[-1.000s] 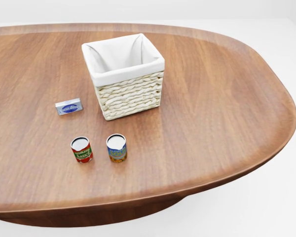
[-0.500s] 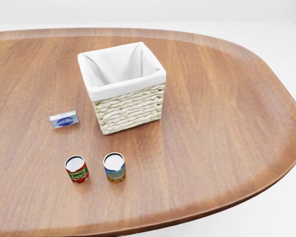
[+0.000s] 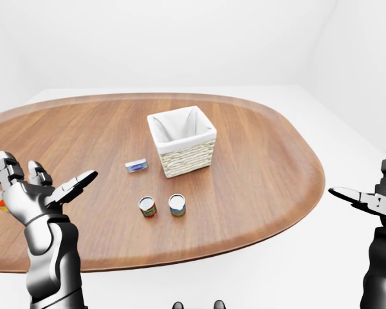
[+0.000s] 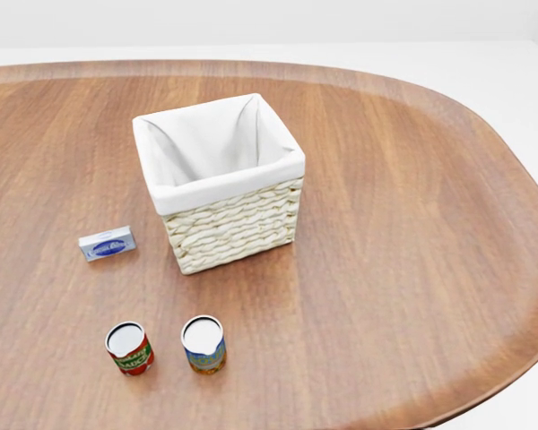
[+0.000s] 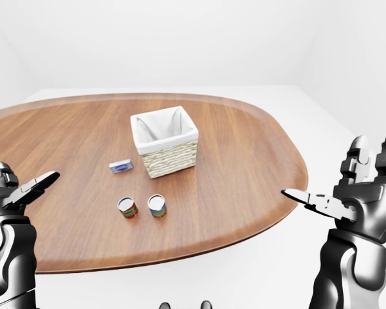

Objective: Pick up the tomato sauce, and put it in the basket.

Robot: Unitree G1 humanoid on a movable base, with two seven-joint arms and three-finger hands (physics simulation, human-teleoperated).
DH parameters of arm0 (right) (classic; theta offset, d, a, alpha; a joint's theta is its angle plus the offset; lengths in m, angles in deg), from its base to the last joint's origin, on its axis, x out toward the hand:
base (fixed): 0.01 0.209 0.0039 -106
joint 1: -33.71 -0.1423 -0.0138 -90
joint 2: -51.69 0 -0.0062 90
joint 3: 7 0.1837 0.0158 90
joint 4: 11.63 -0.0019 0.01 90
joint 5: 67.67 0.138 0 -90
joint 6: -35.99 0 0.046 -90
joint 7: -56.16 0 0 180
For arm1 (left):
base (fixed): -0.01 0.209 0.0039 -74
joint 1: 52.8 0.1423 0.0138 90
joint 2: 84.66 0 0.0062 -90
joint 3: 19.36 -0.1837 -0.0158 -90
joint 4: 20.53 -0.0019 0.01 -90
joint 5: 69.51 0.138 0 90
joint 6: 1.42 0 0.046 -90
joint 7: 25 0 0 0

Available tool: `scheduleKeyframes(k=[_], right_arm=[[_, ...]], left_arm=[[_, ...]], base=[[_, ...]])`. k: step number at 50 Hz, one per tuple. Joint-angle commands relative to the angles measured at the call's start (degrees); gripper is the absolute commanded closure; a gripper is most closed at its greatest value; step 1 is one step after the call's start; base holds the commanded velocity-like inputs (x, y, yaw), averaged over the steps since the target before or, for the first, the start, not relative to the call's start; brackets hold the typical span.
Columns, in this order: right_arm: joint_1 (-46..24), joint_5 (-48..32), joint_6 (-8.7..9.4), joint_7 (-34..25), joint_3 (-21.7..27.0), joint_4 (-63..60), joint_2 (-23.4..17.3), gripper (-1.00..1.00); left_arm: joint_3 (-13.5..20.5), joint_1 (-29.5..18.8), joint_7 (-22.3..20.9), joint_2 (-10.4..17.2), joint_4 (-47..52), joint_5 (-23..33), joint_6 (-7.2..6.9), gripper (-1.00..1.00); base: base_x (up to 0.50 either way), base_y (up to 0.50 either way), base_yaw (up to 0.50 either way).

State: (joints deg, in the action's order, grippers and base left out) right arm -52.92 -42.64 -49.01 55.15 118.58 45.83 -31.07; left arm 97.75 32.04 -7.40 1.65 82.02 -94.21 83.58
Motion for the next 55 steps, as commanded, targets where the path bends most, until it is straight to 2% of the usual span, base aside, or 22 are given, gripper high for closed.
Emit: scheduleKeyframes(k=[1,33,42,46,47,51,53,55], right_arm=[[0.12,-0.13,0.0,-0.09,-0.14,0.12,0.05,-1.0],[0.32,-0.3,0.0,-0.17,-0.25,0.29,0.45,-1.0],[0.23,-0.18,0.0,0.44,-0.14,0.26,0.36,-1.0],[0.15,-0.03,0.0,0.45,-0.13,0.15,0.24,-1.0],[0.14,-0.18,0.0,0.36,-0.26,0.33,0.28,-1.0],[0.13,-0.19,0.0,0.35,-0.36,0.28,0.26,-1.0],[0.08,-0.34,0.0,0.32,-0.5,0.49,0.29,-1.0],[0.1,-0.01,0.0,0.45,-0.23,0.03,0.15,-1.0]], left_arm=[[-0.11,0.01,-0.12,-0.08,-0.52,0.13,0.0,-1.0],[-0.16,0.19,-0.34,-0.14,-0.5,0.19,0.0,-1.0],[-1.74,-0.27,-1.51,0.06,-1.88,1.79,0.0,-1.0],[-4.84,-0.83,-4.29,0.22,-4.3,6.68,0.0,-1.0],[-6.9,-0.85,-5.55,0.29,-5.07,9.96,0.0,-1.0],[-9.2,-1.26,-8.52,-0.53,-6.45,17.31,0.0,-1.0],[-10.77,-1.04,-9.35,-0.65,-6.65,22.25,0.0,-1.0],[-12.83,-0.49,-10.07,-0.51,-7.08,29.77,0.0,-1.0]], base=[[0.22,0.0,0.0],[0.22,-0.01,0.0],[0.03,0.0,0.0],[0.0,0.0,0.0],[0.0,0.0,0.0],[0.0,0.0,0.0],[0.0,0.0,0.0],[0.0,0.0,0.0]])
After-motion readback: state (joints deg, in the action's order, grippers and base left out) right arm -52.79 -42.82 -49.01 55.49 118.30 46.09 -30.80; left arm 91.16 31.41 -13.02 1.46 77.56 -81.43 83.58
